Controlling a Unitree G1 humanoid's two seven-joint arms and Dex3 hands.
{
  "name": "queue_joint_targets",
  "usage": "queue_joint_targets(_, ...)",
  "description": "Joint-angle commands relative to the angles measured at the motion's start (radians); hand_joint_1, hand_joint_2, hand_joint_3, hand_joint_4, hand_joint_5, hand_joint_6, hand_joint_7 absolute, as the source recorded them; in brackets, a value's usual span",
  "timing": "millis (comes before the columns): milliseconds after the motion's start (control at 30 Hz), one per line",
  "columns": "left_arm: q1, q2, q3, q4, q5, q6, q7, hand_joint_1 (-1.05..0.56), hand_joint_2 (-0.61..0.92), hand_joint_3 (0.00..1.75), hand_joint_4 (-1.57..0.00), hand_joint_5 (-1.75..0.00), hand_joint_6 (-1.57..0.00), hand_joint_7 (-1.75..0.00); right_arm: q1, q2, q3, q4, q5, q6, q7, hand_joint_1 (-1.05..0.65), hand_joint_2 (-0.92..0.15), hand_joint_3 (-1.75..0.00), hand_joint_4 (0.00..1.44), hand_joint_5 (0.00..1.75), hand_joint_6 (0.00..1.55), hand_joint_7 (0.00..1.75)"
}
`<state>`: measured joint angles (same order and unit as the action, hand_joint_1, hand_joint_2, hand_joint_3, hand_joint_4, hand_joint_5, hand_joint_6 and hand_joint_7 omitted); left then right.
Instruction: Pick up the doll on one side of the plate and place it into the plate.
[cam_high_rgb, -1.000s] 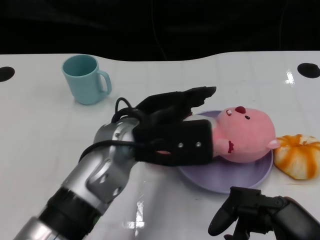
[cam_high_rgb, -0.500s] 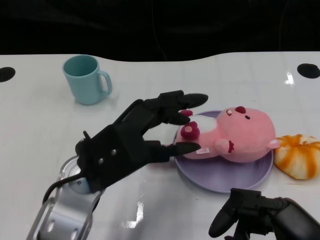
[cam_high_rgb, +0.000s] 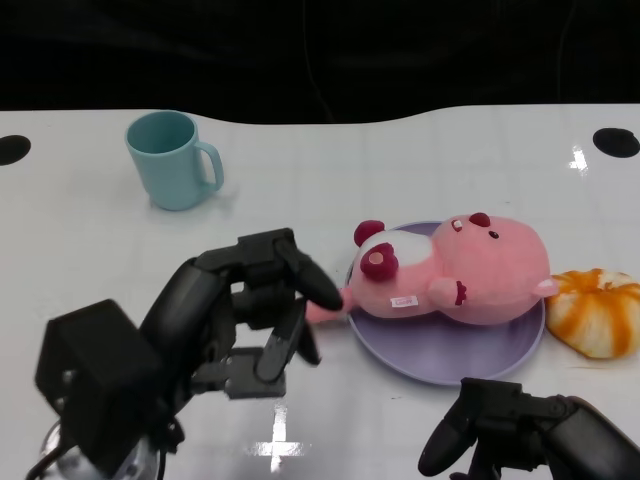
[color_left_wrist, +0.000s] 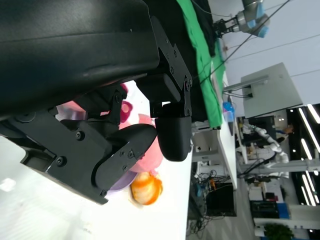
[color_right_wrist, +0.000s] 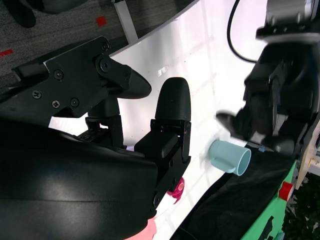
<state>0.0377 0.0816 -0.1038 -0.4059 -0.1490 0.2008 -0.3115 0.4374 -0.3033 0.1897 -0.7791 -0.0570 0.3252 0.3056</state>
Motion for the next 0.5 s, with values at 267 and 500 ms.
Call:
queue_joint_targets(267,0.176,0.046,0.051,-0.275,-0.177,0.308,0.039,-0.18,0.33,1.54,-0.97,-1.75,-0.8,-1.74,0.003,-0.011,-0.002,-0.031,-0.003,0.021,-0.002,-0.13,-0.65,-0.9,0.63,1.57,0.6,1.21)
queue_joint_targets(500,0.295,0.031,0.057,-0.375,-0.248,0.39,0.099,-0.13,0.3,1.59,-0.98,-1.75,-0.78,-1.75,0.002,-0.011,-0.008,-0.037,0.004,0.03,-0.001,-0.12,-0.65,-0.91,0.64,1.57,0.6,1.22)
